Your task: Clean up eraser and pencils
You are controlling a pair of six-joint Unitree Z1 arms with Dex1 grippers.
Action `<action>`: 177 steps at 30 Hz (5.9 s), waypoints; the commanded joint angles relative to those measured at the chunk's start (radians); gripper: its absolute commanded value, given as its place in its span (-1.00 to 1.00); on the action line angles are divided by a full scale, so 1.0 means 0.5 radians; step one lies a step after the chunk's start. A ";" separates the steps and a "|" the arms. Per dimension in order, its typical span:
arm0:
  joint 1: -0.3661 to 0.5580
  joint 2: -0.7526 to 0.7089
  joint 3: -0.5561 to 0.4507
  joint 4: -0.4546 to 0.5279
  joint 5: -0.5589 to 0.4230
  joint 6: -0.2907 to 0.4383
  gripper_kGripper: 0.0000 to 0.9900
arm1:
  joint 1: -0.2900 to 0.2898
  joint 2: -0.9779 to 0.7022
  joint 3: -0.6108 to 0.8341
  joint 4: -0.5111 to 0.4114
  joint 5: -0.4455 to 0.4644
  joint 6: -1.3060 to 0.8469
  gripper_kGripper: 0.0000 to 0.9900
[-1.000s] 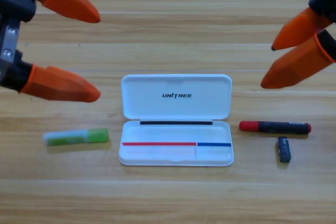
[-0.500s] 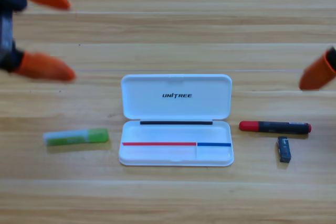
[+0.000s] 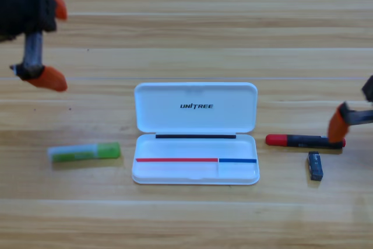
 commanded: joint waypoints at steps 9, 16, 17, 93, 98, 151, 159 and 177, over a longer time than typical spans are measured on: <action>0.153 0.273 0.206 0.062 -0.064 0.025 1.00 | 0.058 0.540 -0.194 -0.018 0.131 0.308 0.85; 0.206 0.375 0.239 0.059 -0.144 0.019 1.00 | 0.061 0.662 -0.246 -0.018 0.159 0.315 0.66; 0.218 0.390 0.239 0.059 -0.162 0.019 1.00 | 0.061 0.675 -0.246 -0.015 0.171 0.318 0.66; 0.439 1.092 0.687 -0.880 -0.410 0.338 -0.04 | 0.453 1.218 -1.476 0.785 0.346 -2.253 -1.00; 0.445 1.102 0.657 -0.871 -0.420 0.387 -1.00 | 0.450 1.221 -1.473 0.785 0.346 -2.256 -0.56; 0.515 0.635 -0.153 0.209 -1.024 0.243 -1.00 | -0.163 1.153 -1.010 0.427 0.227 -2.928 0.59; 0.515 0.657 -0.147 0.212 -1.033 0.246 -1.00 | -0.185 1.141 -0.958 0.430 0.174 -2.940 0.53; 0.515 0.681 -0.147 0.212 -1.042 0.255 -1.00 | -0.185 0.911 -0.706 0.448 0.190 -3.036 -1.00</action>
